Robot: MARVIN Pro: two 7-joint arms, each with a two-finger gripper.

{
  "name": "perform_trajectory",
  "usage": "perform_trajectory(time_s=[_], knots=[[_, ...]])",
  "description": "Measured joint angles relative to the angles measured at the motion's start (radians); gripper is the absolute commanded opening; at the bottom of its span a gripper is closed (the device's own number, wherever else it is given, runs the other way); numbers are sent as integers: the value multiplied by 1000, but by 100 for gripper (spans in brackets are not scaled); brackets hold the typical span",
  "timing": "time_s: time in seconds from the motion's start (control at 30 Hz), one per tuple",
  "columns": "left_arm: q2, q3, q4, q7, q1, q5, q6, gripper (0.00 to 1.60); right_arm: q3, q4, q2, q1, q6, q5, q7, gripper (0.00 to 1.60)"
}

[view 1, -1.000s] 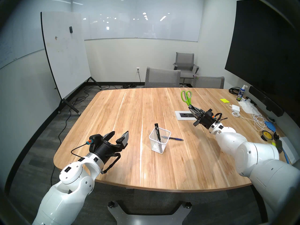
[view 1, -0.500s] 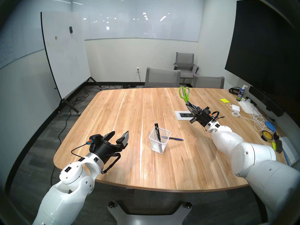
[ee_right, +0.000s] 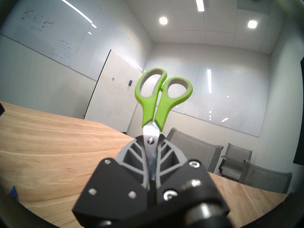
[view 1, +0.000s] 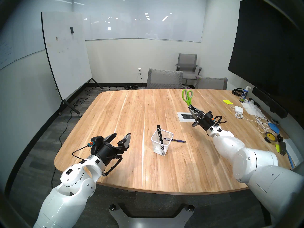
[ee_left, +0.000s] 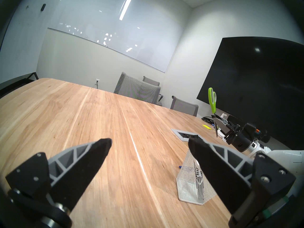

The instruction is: Place the pen, the marker, and the scissors into the pen holder

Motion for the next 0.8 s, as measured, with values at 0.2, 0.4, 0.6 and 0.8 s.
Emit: perform_trajectory(time_s=[0.2,0.4,0.6,0.8], knots=[[-1,0,3,-2,-1,1,0,160,9,-11,-4,-20,0,5,0,0],[-2,0,5,-4,-2,2,0,160,17,-31,-9,-30,0,10,0,0],[-3,0,8,-6,-4,3,0,160,24,-58,-17,-35,0,15,0,0],[-4,0,10,-7,-5,4,0,160,29,-88,-24,-36,0,20,0,0]])
